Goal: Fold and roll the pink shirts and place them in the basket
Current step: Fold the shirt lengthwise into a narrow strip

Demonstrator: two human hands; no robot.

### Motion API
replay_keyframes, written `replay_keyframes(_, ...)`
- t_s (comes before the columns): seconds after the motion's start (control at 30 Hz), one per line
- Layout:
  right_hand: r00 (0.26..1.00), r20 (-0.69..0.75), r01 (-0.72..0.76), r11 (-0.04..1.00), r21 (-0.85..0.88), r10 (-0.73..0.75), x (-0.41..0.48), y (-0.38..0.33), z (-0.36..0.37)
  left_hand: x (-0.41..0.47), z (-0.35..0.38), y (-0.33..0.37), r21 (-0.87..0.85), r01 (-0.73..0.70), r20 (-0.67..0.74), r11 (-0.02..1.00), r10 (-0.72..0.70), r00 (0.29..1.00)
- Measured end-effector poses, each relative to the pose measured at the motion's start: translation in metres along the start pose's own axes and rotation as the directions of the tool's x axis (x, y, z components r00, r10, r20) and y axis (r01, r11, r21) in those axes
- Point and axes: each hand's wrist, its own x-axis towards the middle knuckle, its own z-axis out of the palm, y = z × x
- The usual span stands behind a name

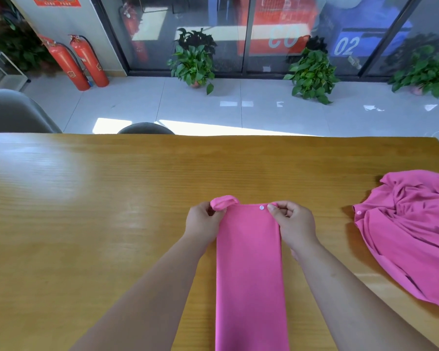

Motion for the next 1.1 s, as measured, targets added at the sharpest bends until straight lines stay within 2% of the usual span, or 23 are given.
replay_keyframes(0.03, 1.0, -0.005, -0.009, 0.999, -0.033, 0.009, 0.005, 0.004, 0.001, 0.004, 0.002, -0.001, 0.06, -0.015, -0.013, 0.998, 0.015, 1.0)
replay_keyframes(0.1, 0.999, -0.052, -0.022, 0.989, -0.144, 0.015, 0.013, 0.012, 0.004, 0.008, 0.005, -0.003, 0.311, -0.045, -0.102, 0.949, 0.081, 0.991)
replay_keyframes(0.17, 0.989, -0.144, -0.024, 0.937, -0.348, -0.028, 0.014, 0.018, 0.009, 0.009, 0.002, -0.013, 0.58, -0.021, -0.21, 0.814, 0.175, 0.962)
replay_keyframes(0.2, 0.98, -0.179, 0.001, 0.898, -0.44, -0.088, 0.01, 0.022, 0.013, 0.007, -0.002, -0.02, 0.657, -0.028, -0.214, 0.753, 0.221, 0.951)
replay_keyframes(0.27, 0.943, -0.166, 0.143, 0.803, -0.579, -0.288, -0.004, 0.034, 0.022, 0.001, -0.012, -0.045, 0.76, -0.14, -0.114, 0.634, 0.342, 0.933)
replay_keyframes(0.33, 0.902, 0.011, 0.311, 0.634, -0.708, -0.431, -0.031, 0.049, 0.037, -0.006, -0.027, -0.076, 0.832, -0.275, 0.048, 0.482, 0.432, 0.901)
replay_keyframes(0.4, 0.882, 0.29, 0.437, 0.415, -0.798, -0.371, -0.063, 0.062, 0.056, -0.013, -0.042, -0.099, 0.864, -0.363, 0.184, 0.35, 0.452, 0.873)
replay_keyframes(0.43, 0.869, 0.396, 0.482, 0.321, -0.815, -0.298, -0.073, 0.069, 0.064, -0.017, -0.047, -0.104, 0.864, -0.385, 0.215, 0.323, 0.455, 0.864)
replay_keyframes(0.5, 0.844, 0.488, 0.53, 0.21, -0.821, -0.222, -0.076, 0.074, 0.075, -0.022, -0.051, -0.106, 0.862, -0.395, 0.223, 0.318, 0.461, 0.859)
replay_keyframes(0.67, 0.828, 0.522, 0.549, 0.104, -0.829, -0.207, -0.049, 0.061, 0.073, -0.025, -0.051, -0.1, 0.875, -0.372, 0.21, 0.308, 0.45, 0.868)
replay_keyframes(1.1, 0.823, 0.509, 0.543, 0.085, -0.836, -0.25, -0.017, 0.049, 0.082, -0.026, -0.051, -0.098, 0.835, -0.395, 0.163, 0.383, 0.514, 0.842)
